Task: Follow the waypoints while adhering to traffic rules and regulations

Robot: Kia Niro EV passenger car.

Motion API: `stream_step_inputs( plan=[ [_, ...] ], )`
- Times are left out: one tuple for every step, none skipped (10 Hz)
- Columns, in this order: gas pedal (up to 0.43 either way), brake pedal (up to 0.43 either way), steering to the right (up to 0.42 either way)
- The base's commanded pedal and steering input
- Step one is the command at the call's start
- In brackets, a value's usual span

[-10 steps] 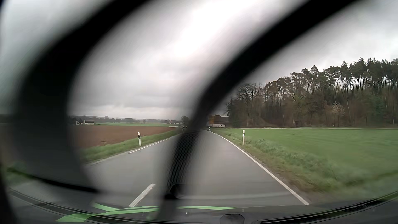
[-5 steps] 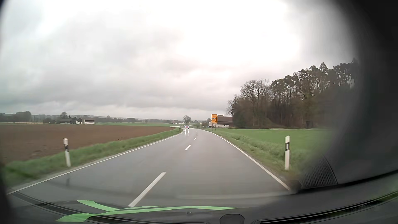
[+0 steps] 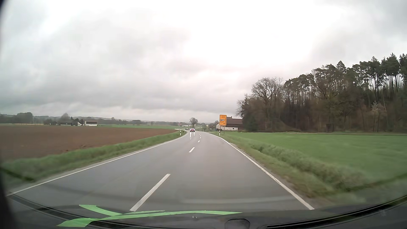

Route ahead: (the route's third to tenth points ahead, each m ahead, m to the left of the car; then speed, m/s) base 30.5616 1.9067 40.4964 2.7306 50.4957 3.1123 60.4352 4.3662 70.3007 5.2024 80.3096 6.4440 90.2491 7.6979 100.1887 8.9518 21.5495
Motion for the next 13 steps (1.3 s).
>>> stream_step_inputs(
  plan=[
    [0.067, 0.0, -0.011],
    [0.059, 0.0, -0.012],
    [0.047, 0.0, -0.012],
    [0.059, 0.0, -0.01],
    [0.079, 0.0, -0.01],
    [0.098, 0.0, -0.009],
    [0.11, 0.0, -0.009],
    [0.11, 0.0, -0.009],
    [0.11, 0.0, -0.009],
    [0.118, 0.0, -0.009],
    [0.118, 0.0, -0.009],
    [0.118, 0.0, -0.009],
    [0.11, 0.0, -0.009]
  ],
)
